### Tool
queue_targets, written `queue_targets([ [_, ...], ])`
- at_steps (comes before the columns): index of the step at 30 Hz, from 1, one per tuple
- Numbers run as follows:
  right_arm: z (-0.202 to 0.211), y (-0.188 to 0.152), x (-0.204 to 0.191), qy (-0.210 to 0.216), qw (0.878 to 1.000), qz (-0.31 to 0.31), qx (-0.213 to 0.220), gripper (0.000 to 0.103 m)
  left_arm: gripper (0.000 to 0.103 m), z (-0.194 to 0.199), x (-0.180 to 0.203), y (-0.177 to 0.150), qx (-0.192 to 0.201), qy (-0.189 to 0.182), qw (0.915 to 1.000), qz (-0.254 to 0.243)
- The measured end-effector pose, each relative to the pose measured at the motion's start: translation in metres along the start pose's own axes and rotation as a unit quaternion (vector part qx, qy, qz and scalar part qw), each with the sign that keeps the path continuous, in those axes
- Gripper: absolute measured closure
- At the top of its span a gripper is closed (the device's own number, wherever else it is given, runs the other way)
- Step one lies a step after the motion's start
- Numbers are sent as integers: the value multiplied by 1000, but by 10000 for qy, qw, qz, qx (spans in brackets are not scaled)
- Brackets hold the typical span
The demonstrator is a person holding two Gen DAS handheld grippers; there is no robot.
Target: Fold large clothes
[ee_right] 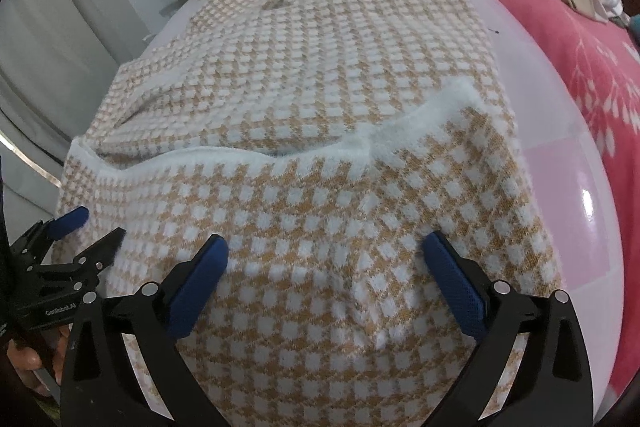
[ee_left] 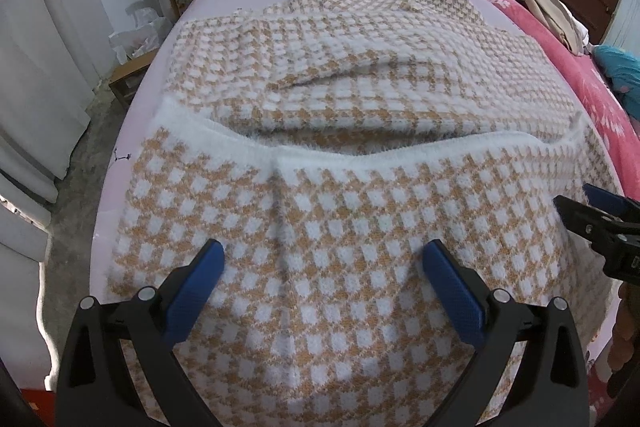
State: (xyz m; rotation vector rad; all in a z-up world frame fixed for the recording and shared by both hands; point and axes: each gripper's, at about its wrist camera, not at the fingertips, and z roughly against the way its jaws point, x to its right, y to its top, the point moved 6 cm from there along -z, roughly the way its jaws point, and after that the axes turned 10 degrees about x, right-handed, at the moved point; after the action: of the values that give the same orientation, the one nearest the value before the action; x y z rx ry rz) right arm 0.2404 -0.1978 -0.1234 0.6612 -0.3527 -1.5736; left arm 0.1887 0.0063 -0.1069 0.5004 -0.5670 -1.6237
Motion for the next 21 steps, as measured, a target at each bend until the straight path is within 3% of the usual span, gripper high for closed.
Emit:
queue_targets([
  [21, 2, -8, -2, -2, 9998, 12, 222, 8, 5, 0, 4, -2, 13, -92, 9999, -75],
])
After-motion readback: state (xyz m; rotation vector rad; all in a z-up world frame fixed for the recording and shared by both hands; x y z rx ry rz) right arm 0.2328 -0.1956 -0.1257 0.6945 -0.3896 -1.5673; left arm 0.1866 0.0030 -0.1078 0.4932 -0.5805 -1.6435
